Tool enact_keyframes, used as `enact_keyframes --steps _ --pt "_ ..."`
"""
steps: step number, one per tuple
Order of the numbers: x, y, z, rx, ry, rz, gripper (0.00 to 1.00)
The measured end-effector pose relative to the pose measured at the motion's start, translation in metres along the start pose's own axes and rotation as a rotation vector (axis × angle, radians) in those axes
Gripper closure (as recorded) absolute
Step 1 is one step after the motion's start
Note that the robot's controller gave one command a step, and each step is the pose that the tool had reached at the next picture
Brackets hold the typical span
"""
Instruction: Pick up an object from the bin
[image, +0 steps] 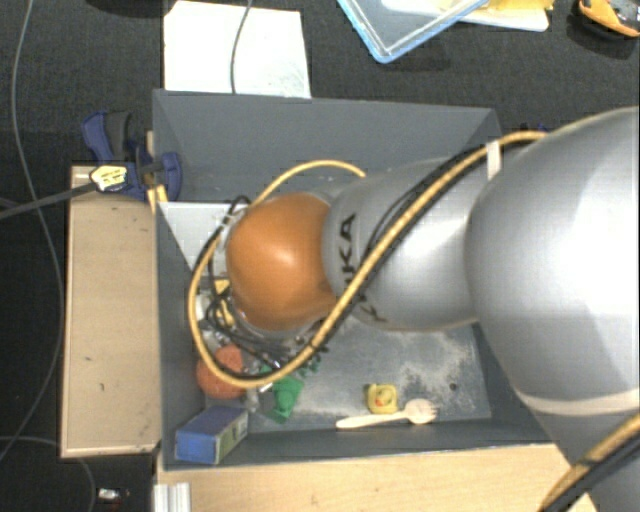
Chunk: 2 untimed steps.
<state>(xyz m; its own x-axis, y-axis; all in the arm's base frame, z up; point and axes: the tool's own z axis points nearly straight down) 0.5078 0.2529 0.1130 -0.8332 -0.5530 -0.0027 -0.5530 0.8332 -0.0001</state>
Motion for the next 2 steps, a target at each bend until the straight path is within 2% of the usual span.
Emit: enact_keyframes --steps 1,2 --pt "-0.005 -0.001 0.026 0.004 -0.005 -0.434 0.0" --pt "0.024 -0.019 0.039 -0.001 -0.012 -0.012 1.0"
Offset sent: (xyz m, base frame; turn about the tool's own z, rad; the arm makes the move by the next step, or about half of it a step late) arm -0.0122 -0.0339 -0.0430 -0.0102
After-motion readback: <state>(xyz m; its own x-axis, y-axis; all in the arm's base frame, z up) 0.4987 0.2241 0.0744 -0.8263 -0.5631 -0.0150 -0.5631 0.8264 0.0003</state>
